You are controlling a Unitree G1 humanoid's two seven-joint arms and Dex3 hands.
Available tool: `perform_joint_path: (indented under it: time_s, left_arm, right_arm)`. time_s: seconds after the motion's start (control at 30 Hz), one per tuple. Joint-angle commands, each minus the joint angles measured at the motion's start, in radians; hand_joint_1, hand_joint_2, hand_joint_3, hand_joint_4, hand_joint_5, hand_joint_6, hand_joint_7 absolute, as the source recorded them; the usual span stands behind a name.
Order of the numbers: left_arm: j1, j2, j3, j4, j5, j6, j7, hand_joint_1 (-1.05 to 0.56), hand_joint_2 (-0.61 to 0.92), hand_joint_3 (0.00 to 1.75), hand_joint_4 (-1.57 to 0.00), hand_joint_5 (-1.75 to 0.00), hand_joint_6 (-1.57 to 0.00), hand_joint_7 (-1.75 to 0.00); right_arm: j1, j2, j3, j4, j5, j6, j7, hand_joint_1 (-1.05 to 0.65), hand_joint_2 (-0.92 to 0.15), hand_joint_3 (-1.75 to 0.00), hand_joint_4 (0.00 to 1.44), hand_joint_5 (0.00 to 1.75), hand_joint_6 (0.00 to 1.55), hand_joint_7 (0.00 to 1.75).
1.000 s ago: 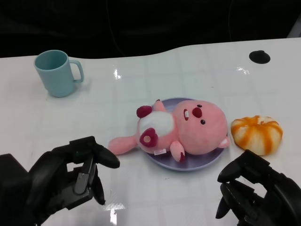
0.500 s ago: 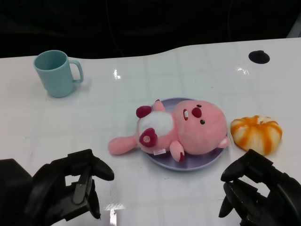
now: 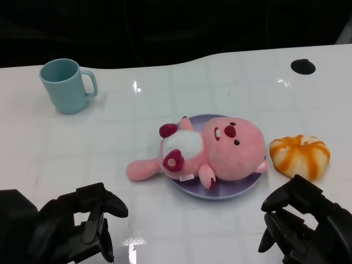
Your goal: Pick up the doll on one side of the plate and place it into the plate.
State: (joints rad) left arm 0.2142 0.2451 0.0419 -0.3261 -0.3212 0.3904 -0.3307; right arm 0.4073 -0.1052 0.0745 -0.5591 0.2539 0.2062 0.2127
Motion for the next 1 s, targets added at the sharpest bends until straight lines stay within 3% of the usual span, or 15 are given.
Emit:
perform_joint_path:
  time_s: [0.03,1.0]
  left_arm:
    - [-0.004,0.004,-0.001,0.021,0.009,-0.041,-0.021,-0.05,0.48,1.36,-0.88,-1.75,-0.73,-1.73]
    - [-0.002,0.002,-0.003,0.038,0.001,-0.109,-0.056,-0.06,0.47,1.39,-0.89,-1.75,-0.75,-1.71]
  right_arm:
    - [0.006,-0.004,-0.010,0.010,0.005,-0.020,0.007,-0.32,-0.90,-0.63,0.55,1.75,0.41,1.66]
    - [0.002,-0.008,-0.002,0.005,0.002,-0.022,0.011,-0.30,-0.88,-0.71,0.53,1.75,0.37,1.69]
